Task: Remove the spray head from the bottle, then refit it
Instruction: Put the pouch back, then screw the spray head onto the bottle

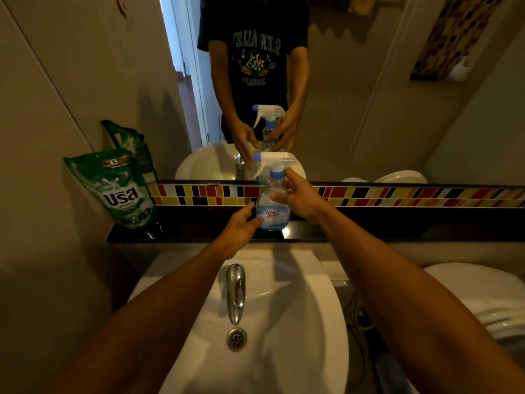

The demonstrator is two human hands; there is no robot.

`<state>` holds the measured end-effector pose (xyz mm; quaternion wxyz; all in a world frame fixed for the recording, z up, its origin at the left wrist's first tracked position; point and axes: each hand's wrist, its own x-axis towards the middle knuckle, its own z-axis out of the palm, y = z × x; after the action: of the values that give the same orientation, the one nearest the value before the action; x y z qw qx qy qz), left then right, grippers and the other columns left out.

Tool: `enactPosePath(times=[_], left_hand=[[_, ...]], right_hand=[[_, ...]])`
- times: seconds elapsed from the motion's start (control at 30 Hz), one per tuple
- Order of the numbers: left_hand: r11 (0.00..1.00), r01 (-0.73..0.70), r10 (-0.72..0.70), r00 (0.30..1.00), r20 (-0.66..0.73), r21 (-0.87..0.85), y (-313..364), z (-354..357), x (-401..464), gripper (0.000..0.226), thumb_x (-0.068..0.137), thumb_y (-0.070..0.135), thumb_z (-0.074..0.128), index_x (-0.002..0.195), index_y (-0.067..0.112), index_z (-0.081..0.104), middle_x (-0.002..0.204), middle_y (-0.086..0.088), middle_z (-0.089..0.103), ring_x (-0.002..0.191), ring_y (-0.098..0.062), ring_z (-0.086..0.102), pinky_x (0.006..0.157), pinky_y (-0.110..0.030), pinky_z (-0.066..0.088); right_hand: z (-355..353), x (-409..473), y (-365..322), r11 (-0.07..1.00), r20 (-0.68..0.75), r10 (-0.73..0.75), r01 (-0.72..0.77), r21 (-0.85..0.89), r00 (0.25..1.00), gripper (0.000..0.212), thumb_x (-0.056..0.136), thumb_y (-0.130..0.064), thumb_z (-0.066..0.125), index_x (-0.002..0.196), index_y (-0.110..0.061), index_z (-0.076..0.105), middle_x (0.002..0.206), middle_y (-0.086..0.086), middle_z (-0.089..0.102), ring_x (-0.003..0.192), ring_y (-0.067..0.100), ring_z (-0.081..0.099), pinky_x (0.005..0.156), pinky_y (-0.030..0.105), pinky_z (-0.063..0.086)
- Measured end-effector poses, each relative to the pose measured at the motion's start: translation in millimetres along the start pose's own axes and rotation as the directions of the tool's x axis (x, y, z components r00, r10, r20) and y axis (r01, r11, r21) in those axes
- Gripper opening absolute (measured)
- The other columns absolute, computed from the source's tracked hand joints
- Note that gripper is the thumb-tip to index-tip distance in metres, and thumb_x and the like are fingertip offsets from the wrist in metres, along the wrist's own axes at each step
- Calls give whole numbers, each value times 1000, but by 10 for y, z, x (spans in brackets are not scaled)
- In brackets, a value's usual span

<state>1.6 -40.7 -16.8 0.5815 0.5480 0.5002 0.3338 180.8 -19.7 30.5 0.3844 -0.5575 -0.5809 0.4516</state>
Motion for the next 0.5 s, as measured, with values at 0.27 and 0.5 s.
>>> enactPosePath(times=[0.27,0.5], left_hand=[[996,27,-22,998,54,-90,-84,286,310,52,100,0,53,147,20,43,134,-4,59,128,-25,56,106,-38,48],[993,-4,10,999,47,-114,-142,398,435,59,102,4,51,155,22,34,142,-5,55,129,-21,55,92,-27,54]], right_hand=[[-177,177,257,1000,-8,-5,5,11,1000,63,97,-2,68,152,-23,44,137,4,63,118,15,64,87,28,59],[-282,274,366,998,-38,4,-1,69,999,56,98,-2,65,148,-24,48,137,1,63,122,16,64,89,32,59]])
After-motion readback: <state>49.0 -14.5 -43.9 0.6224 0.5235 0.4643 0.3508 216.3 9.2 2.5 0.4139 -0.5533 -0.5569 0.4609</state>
